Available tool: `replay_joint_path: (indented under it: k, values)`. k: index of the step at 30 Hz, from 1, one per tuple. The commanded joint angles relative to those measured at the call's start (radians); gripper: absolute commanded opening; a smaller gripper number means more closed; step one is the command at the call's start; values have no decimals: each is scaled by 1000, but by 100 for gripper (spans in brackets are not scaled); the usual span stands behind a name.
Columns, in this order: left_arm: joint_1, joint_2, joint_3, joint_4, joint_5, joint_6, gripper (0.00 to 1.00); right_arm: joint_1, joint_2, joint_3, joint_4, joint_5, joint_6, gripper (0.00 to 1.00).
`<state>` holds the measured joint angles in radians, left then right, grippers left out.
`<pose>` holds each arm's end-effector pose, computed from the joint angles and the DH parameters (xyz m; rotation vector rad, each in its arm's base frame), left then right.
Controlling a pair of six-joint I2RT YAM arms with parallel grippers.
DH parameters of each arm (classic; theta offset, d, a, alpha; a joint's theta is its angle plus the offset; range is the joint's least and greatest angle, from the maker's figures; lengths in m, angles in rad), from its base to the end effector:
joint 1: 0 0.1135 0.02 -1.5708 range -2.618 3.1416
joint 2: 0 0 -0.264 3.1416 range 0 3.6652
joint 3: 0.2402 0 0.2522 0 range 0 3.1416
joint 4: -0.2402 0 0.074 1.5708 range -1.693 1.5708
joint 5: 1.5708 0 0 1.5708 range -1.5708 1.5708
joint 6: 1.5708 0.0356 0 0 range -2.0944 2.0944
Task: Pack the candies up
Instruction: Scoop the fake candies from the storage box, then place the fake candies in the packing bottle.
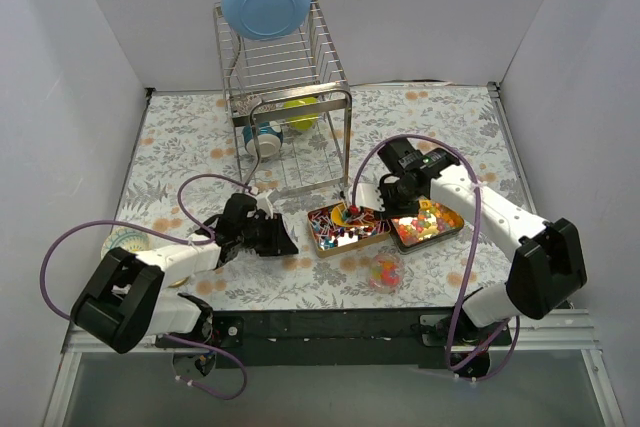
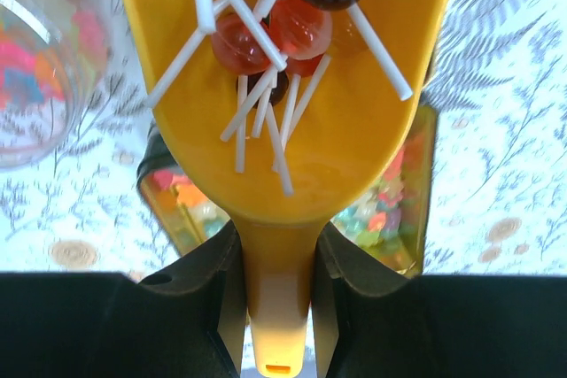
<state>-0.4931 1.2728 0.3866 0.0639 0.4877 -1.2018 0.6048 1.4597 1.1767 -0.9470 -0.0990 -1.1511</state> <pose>0.1820 -0.1168 0.1368 -0.6954 2.6468 -1.2504 0.2277 0.1617 0.2619 -2.1597 1.7620 0.0036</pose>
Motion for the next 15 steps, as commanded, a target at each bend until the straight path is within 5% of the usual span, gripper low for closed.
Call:
replay_joint_path:
  k: [1, 15]
  values:
    - [22, -65, 34, 13, -8, 48, 20, -5, -102, -43, -110, 87, -85, 1]
    - [47, -95, 31, 25, -11, 47, 23, 33, -288, -169, -257, 382, -186, 1]
